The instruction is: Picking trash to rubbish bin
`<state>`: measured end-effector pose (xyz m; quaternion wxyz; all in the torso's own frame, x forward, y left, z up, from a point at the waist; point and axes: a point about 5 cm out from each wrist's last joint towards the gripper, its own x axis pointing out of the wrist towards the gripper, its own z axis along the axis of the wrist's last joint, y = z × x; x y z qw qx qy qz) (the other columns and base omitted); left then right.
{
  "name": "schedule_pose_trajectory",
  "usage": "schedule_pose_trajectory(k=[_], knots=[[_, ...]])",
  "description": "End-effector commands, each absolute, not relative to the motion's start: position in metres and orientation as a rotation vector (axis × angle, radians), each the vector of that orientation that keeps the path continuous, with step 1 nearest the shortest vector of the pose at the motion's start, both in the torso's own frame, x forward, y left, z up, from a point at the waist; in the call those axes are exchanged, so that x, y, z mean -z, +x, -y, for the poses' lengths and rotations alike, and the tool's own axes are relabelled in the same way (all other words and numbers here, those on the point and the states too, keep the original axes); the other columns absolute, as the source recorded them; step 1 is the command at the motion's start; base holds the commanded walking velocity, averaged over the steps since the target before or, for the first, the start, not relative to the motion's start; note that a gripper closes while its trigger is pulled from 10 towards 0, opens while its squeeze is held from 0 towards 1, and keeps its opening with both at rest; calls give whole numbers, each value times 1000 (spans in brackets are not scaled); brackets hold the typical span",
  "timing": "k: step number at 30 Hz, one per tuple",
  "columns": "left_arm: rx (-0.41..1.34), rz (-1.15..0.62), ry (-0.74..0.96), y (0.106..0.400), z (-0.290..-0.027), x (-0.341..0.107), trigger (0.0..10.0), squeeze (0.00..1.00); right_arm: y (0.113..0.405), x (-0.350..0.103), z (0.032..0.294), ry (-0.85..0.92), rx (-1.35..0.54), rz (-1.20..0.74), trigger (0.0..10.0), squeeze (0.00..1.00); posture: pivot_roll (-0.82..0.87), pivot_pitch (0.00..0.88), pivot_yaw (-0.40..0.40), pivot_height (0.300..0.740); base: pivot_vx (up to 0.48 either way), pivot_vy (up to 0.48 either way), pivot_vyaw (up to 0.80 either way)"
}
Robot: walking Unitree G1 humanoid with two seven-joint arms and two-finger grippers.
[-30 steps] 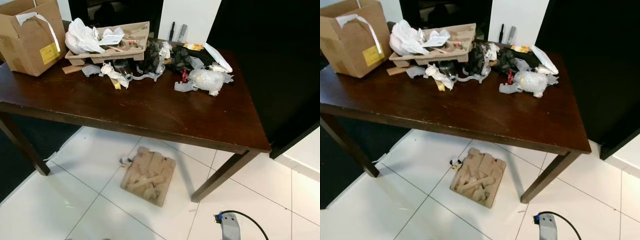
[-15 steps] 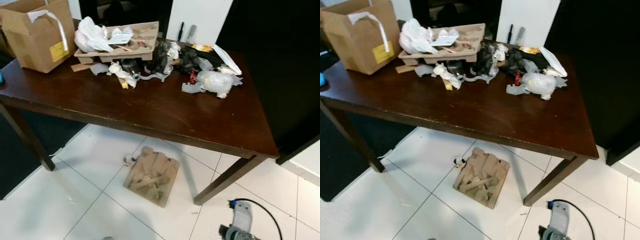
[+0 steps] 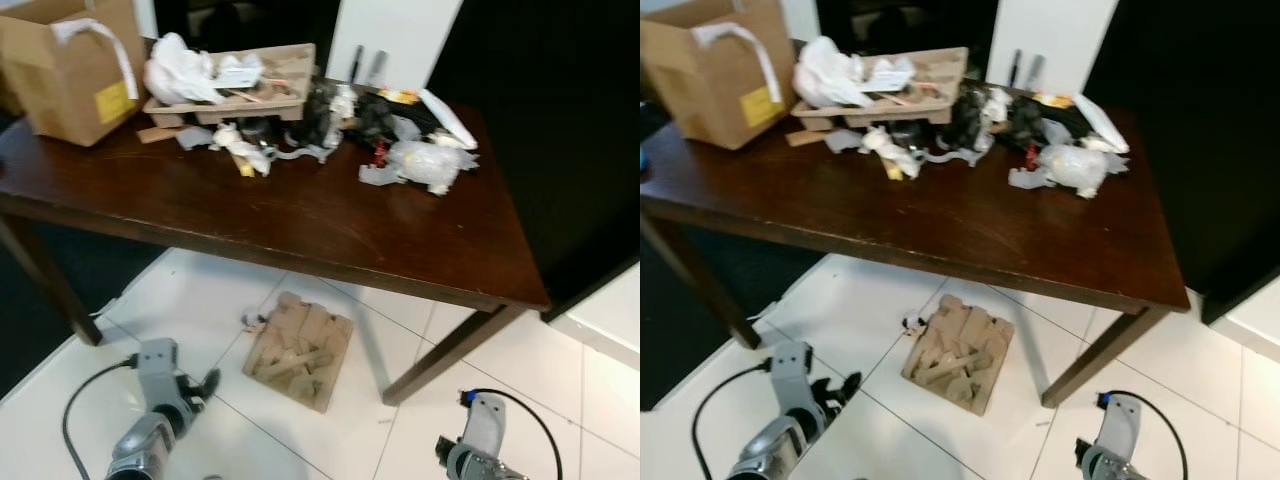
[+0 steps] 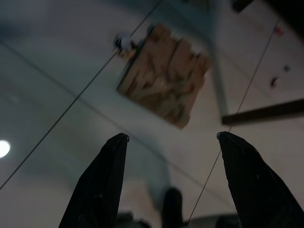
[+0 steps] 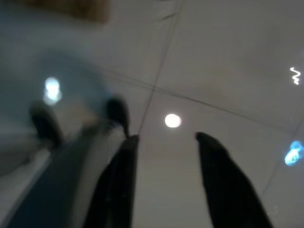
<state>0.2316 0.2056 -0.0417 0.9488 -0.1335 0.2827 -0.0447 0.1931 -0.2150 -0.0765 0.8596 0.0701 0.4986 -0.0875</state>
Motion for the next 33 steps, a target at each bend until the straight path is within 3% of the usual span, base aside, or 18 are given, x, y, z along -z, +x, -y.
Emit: schedule_pose_trajectory(k=[1, 4, 6, 10, 21, 33], knots=[[90, -683, -264, 213, -198, 58, 10000, 0, 178, 88, 185, -4, -94, -1141, 10000, 0, 227, 99, -85, 740, 0, 0, 0], [63, -719, -279, 205, -198, 63, 10000, 0, 169, 93, 169, -57, -218, -1172, 10000, 0, 227, 99, -85, 740, 0, 0, 0], [-74, -758, -350, 191, -213, 71, 10000, 0, 161, 97, 153, -52, -286, -1189, 10000, 0, 235, 104, -86, 740, 0, 0, 0], [-167, -781, -385, 179, -224, 75, 10000, 0, 159, 98, 149, -43, -304, -1193, 10000, 0, 244, 109, -85, 740, 0, 0, 0], [-219, -907, -389, 130, -233, 93, 10000, 0, 159, 97, 167, -134, -299, -1203, 10000, 0, 262, 130, -84, 740, 0, 0, 0], [-254, -952, -410, 112, -229, 100, 10000, 0, 153, 99, 173, -143, -283, -1215, 10000, 0, 252, 109, -85, 740, 258, 0, 0]])
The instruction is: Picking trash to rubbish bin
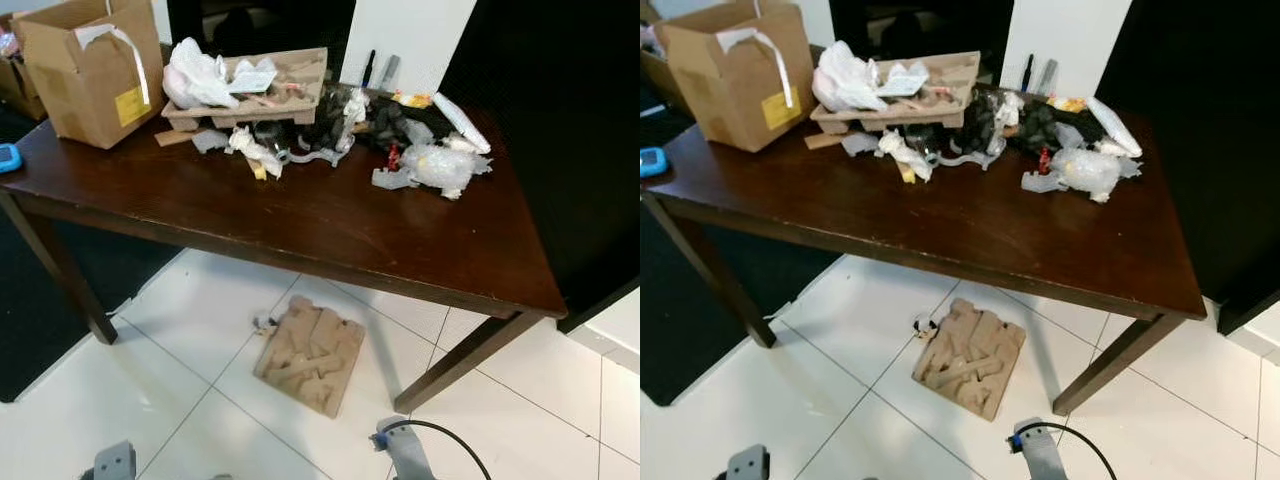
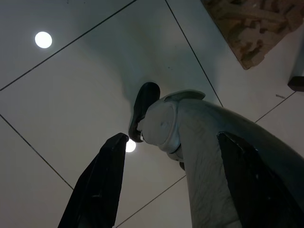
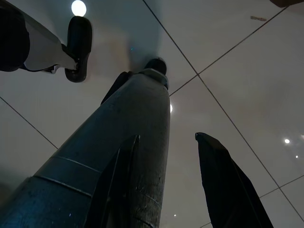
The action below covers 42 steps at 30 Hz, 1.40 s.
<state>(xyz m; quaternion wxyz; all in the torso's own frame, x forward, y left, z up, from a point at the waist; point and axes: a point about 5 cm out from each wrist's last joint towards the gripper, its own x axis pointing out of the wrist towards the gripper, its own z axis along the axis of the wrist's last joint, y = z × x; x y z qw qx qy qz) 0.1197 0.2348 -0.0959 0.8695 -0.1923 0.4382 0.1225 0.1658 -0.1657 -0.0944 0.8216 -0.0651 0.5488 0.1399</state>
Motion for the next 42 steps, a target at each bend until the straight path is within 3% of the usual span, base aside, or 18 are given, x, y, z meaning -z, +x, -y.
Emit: schedule_pose_trajectory(k=[1, 42], knots=[[-252, -956, -410, 111, -228, 100, 10000, 0, 153, 99, 173, -146, -283, -1216, 10000, 0, 252, 109, -85, 740, 334, 0, 0], [-222, -995, -387, 104, -223, 103, 10000, 0, 144, 102, 173, -139, -270, -1235, 10000, 0, 248, 126, -68, 740, 346, 0, 0]])
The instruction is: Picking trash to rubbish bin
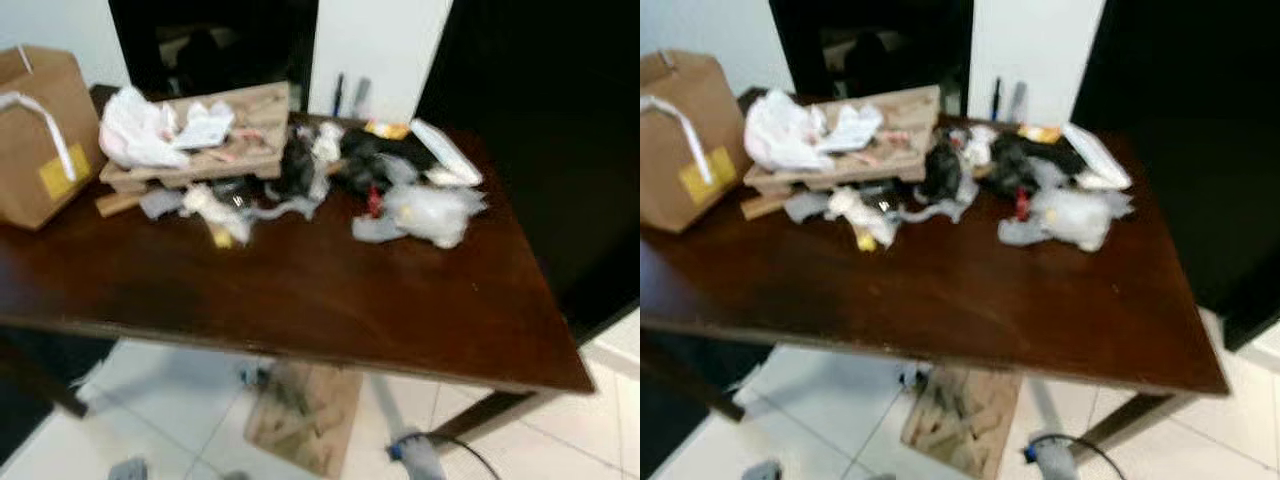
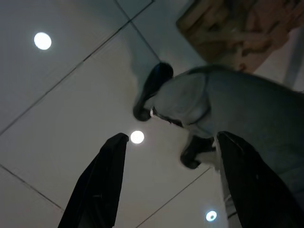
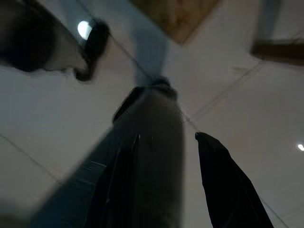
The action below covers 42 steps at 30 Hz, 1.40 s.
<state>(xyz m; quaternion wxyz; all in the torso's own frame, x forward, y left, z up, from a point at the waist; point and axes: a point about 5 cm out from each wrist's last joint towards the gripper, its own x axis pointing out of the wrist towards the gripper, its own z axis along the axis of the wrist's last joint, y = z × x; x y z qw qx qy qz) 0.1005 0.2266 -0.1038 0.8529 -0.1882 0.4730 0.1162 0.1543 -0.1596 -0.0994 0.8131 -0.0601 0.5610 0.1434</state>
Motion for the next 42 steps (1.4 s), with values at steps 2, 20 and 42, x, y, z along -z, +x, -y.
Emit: schedule_pose_trajectory(k=[2, 20, 42], knots=[[-222, -997, -384, 104, -223, 104, 10000, 0, 144, 103, 173, -138, -269, -1235, 10000, 0, 247, 127, -68, 740, 345, 0, 0], [-204, -1021, -368, 104, -220, 105, 10000, 0, 137, 105, 177, -192, -289, -1260, 10000, 0, 240, 121, -69, 740, 33, -155, 0], [-250, -1039, -370, 94, -223, 107, 10000, 0, 97, 105, 238, -151, 24, -1511, 10000, 0, 232, 128, -86, 740, 0, 0, 0]])
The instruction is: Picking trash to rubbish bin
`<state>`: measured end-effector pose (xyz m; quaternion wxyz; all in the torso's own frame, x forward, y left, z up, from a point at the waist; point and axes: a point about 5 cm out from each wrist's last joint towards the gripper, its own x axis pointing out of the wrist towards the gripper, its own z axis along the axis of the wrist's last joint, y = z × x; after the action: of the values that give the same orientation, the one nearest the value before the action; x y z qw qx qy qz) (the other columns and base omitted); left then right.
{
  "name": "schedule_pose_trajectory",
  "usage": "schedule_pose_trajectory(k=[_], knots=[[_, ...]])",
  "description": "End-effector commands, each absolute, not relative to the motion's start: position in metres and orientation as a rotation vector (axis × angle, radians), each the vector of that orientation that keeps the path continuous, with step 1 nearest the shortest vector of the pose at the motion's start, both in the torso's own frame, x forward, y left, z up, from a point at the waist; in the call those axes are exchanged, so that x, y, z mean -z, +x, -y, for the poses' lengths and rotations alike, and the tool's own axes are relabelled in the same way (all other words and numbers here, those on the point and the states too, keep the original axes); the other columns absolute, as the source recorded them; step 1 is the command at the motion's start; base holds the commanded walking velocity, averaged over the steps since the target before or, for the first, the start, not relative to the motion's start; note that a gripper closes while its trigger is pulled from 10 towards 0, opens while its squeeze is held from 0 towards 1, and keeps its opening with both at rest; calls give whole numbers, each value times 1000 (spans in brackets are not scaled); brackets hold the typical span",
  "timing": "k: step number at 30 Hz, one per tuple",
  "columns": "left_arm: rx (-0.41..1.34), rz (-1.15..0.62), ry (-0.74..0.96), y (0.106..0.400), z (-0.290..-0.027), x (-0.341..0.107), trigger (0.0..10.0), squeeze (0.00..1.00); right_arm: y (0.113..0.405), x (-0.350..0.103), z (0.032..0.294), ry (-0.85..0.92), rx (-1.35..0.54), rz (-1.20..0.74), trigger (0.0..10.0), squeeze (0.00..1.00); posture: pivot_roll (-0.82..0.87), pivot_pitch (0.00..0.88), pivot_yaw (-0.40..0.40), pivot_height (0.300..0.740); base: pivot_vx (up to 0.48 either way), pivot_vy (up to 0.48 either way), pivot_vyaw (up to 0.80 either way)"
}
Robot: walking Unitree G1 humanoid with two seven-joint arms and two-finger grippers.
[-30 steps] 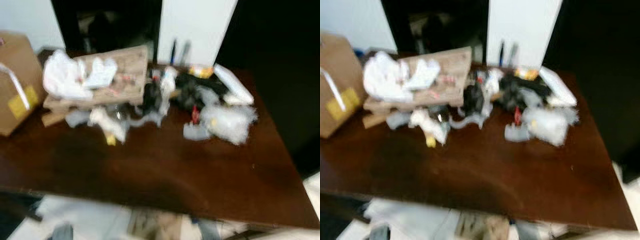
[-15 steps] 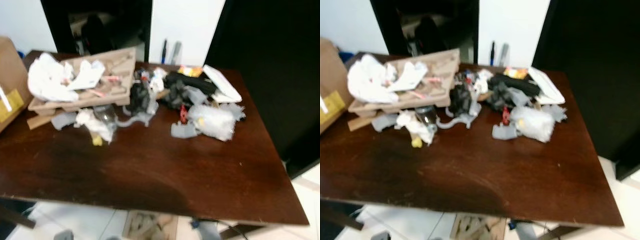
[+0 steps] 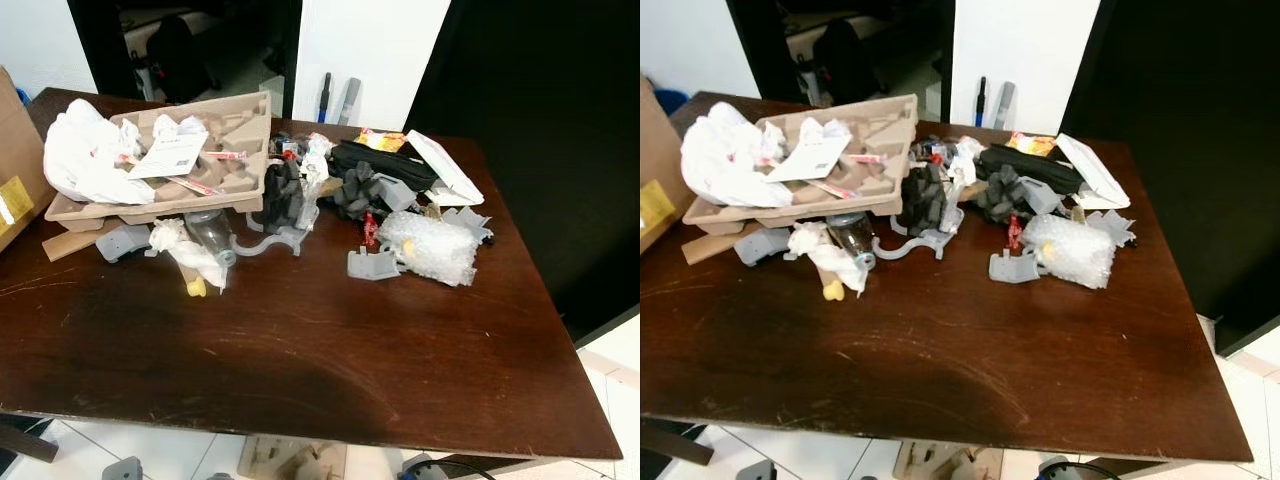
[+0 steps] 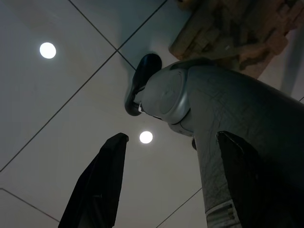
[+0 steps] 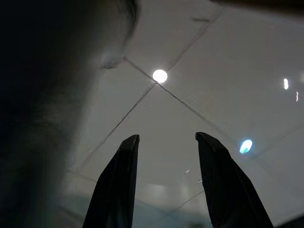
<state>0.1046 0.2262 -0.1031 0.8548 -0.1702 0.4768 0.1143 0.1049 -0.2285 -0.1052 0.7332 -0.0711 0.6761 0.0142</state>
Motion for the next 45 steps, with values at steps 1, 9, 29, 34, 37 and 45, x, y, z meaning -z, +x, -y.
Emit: schedule_pose_trajectory(k=[1, 9, 29, 34, 37, 45], knots=[[-262, -1043, -371, 90, -225, 107, 10000, 0, 86, 104, 251, -61, 144, -1526, 10000, 0, 231, 131, -87, 740, 0, 0, 0], [-301, -1054, -375, 78, -234, 108, 10000, 0, 68, 96, 288, 81, 493, -1447, 10000, 0, 224, 141, -85, 740, 0, 0, 0], [-589, -929, -405, 59, -296, 90, 10000, 0, 68, -9, 441, 211, 1538, -817, 10000, 0, 210, 153, -91, 740, 0, 0, 0], [-595, -934, -414, 57, -294, 92, 10000, 0, 85, -40, 463, 140, 1572, -680, 10000, 0, 213, 143, -101, 740, 0, 0, 0], [-577, -954, -435, 54, -283, 96, 10000, 0, 154, -106, 481, 164, 1445, -278, 10000, 0, 215, 141, -99, 740, 0, 0, 0], [-516, -955, -463, 63, -265, 101, 10000, 0, 305, -194, 410, 386, 647, 203, 10000, 208, 227, 140, -94, 740, 0, 0, 0]])
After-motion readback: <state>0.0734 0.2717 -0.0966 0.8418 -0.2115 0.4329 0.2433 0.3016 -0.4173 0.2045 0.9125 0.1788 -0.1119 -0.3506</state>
